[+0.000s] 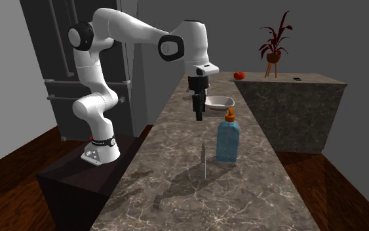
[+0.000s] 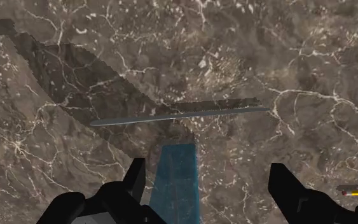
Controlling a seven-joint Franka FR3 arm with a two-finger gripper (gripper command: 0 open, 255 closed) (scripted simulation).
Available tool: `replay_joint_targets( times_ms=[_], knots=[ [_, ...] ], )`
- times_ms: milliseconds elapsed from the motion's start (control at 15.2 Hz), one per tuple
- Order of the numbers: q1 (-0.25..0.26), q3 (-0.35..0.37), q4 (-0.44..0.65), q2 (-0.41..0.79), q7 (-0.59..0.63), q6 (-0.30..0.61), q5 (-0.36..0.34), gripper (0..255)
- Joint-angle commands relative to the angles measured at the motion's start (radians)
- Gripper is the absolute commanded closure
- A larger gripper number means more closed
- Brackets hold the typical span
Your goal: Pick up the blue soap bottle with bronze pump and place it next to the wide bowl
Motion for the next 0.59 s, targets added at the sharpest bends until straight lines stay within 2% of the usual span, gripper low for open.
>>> replay_joint_targets(
  times_ms=[0, 264, 528],
  knots=[
    [-0.002, -0.003, 0.068, 0.064, -0.016, 0.015, 0.002, 0],
    [-0.010, -0.007, 0.232, 0.206, -0.049, 0.027, 0.009, 0],
    [-0.011, -0.007, 0.222, 0.229, -0.052, 0.062, 0.011, 0]
  ],
)
